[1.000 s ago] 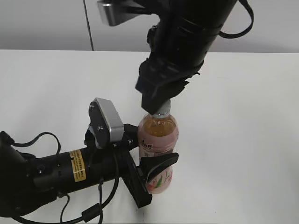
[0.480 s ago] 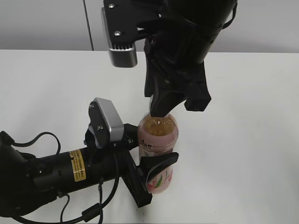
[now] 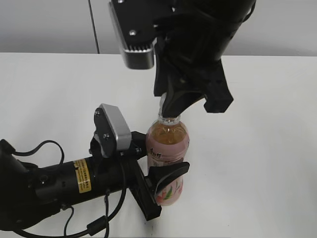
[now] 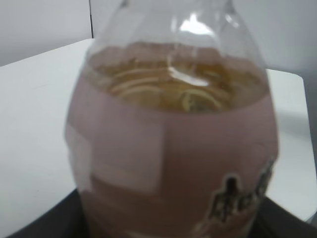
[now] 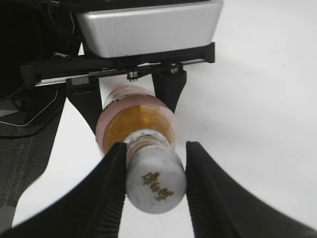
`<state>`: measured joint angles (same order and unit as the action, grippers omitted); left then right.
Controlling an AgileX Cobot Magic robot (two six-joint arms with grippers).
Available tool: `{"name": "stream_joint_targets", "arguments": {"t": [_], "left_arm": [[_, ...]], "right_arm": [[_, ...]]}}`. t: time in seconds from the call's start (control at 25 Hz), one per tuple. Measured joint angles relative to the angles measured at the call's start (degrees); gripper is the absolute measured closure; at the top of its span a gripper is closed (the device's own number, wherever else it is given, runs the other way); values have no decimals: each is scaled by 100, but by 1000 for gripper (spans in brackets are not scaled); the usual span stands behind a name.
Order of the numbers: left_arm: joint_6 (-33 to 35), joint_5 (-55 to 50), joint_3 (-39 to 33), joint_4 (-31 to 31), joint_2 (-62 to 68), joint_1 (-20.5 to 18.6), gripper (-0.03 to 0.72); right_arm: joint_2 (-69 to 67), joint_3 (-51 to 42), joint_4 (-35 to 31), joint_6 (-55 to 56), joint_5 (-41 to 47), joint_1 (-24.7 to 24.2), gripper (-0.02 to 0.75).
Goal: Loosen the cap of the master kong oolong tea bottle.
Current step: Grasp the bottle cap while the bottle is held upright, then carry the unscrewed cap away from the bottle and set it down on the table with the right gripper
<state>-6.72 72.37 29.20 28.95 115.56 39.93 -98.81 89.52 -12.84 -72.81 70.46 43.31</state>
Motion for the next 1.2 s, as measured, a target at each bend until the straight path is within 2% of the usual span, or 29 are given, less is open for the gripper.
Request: {"name": "stream_joint_targets", "arguments": {"t": [0.32, 0.44, 0.68, 0.76, 0.84, 0.96, 1.04, 1.2], "left_arm": [[0, -4, 0, 0, 0, 0, 303], [0, -4, 0, 0, 0, 0, 303], [0, -4, 0, 0, 0, 0, 303], [0, -4, 0, 0, 0, 0, 303], [0, -4, 0, 0, 0, 0, 303], [0, -4, 0, 0, 0, 0, 303], [0, -4, 0, 0, 0, 0, 303], [0, -4, 0, 0, 0, 0, 303]], "right_arm": [[189, 46, -9, -28, -28, 0, 462], [207, 46, 135, 345, -33, 0, 462], [364, -62, 1677, 3261, -33, -89, 462], [366, -271, 1943, 4043, -39, -212, 462], [366, -686, 1954, 4693, -49, -440, 462], [366, -1533, 1557, 5554, -79, -965, 462], [371, -2152, 1284, 5860, -347, -1413, 462], [371, -3118, 1143, 6198, -1200, -2101, 462]]}}
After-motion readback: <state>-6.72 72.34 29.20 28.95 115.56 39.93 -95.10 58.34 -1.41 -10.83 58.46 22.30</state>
